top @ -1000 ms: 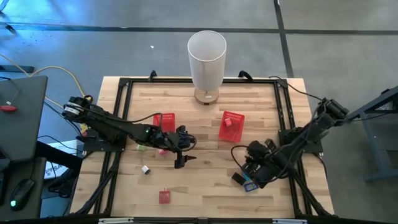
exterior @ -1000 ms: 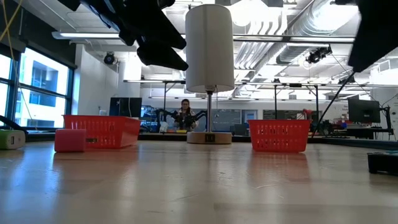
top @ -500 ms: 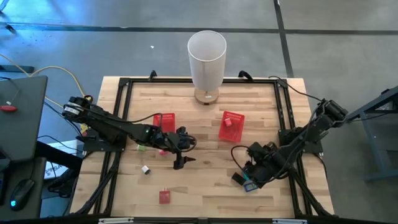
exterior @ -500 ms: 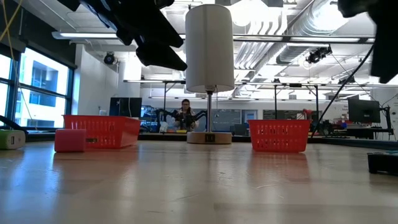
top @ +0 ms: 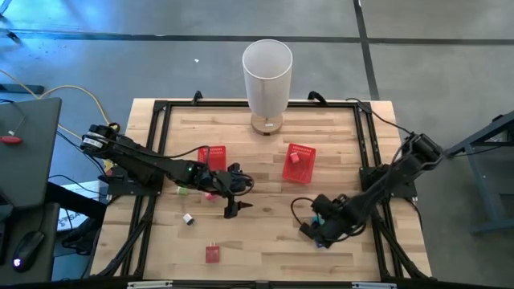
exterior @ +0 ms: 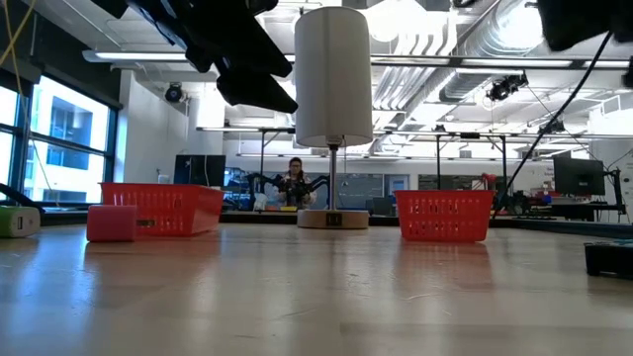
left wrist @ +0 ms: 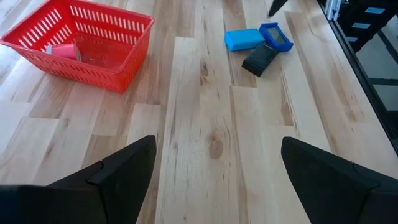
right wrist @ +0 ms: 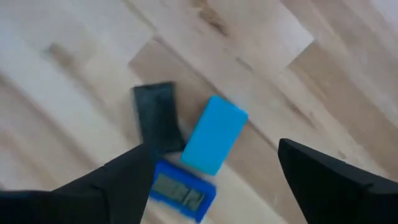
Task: Pick & Place Office items
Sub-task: Put the light blue digital timer into the left red bin
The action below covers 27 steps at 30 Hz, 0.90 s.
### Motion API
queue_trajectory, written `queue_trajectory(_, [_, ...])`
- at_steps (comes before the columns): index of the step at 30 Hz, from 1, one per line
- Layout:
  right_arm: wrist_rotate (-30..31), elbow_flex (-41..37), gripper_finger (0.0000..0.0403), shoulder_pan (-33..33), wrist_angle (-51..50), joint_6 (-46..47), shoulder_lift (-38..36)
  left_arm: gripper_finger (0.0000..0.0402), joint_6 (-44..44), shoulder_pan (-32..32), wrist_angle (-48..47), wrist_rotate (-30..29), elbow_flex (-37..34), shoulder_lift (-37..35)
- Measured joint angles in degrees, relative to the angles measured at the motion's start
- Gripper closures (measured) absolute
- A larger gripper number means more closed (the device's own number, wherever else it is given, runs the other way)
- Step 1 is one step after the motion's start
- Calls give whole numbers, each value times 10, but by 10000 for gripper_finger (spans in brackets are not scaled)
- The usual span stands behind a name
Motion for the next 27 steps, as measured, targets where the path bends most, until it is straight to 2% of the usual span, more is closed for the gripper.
queue_trajectory(2, [-2,0,81,-5,-1,-3,15,64,0,0,0,0,0,0])
queue_trajectory(9, [-63,0,82,-38,-1,22,49,64,4,0,-9,-2,0,0])
queue_trajectory(17, [-53,0,82,-57,6,9,60,64,5,0,-29,-3,0,0])
queue_trajectory(27, [-41,-21,82,-47,16,12,59,64,1,-6,-51,-3,0,0])
